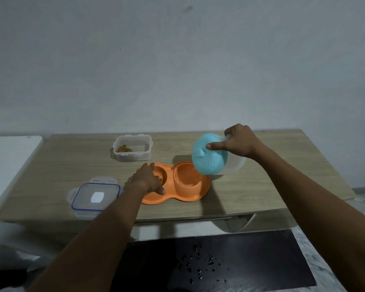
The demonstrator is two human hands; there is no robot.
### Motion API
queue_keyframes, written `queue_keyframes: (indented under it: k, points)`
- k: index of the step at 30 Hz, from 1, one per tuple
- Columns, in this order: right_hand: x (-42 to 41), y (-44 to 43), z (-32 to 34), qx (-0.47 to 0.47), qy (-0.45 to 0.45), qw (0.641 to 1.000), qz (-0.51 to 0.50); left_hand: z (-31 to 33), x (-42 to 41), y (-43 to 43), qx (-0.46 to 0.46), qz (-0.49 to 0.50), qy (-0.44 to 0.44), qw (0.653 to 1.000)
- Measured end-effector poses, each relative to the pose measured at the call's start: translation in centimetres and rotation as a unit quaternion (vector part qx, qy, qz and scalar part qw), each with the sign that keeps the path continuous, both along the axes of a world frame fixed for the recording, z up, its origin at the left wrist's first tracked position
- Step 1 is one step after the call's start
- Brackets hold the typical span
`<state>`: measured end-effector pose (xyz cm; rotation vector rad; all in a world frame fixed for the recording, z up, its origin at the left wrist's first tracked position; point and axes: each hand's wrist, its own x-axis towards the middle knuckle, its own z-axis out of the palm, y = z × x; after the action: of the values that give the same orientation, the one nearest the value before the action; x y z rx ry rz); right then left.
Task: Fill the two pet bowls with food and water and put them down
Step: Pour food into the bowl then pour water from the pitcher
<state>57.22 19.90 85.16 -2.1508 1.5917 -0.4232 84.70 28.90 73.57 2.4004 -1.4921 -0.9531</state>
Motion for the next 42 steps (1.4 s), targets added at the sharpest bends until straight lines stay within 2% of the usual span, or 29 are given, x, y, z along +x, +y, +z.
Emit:
queue_keyframes:
  k: [7, 14, 19, 28, 31, 33, 36, 38, 40, 42]
  points:
    - [0.3, -1.9, -1.6, 0.026, -0.166, 0.982, -0.083, -0.3, 0.4, -0.1, -0.002, -0.015, -0.007, 1.000]
    - [4.6, -4.0, -4.8, 0.102, -0.382, 0.900, -0.182, -1.0, 0.7, -0.2, 0.007, -0.012, -0.017, 1.000]
    - [7.4, -5.7, -7.7, 0.136, -0.453, 0.858, -0.199, -2.0, 1.1, -0.4, 0.000, -0.013, -0.015, 1.000]
    - [9.2, -6.9, -10.3, 0.175, -0.473, 0.842, -0.189, -2.3, 1.5, -0.9, -0.008, -0.016, -0.002, 1.000]
    - [9.4, -6.9, -10.4, 0.170, -0.456, 0.855, -0.181, -2.5, 1.6, -0.9, -0.011, -0.018, -0.002, 1.000]
    - [9.3, -6.4, -10.4, 0.158, -0.455, 0.854, -0.196, -2.6, 1.6, -0.8, -0.010, -0.015, 0.004, 1.000]
    - [8.6, -4.4, -11.1, 0.143, -0.465, 0.835, -0.258, -2.5, 1.5, -0.5, -0.013, -0.016, 0.002, 1.000]
    - [7.7, -2.6, -12.3, 0.154, -0.432, 0.841, -0.287, -2.5, 1.7, -0.2, -0.014, -0.035, -0.005, 0.999]
    - [6.7, -0.9, -13.5, 0.174, -0.360, 0.867, -0.298, -2.5, 2.1, 0.2, -0.032, -0.038, 0.008, 0.999]
    - [5.7, 0.9, -14.6, 0.173, -0.281, 0.896, -0.298, -2.0, 2.6, 1.2, -0.085, 0.008, 0.021, 0.996]
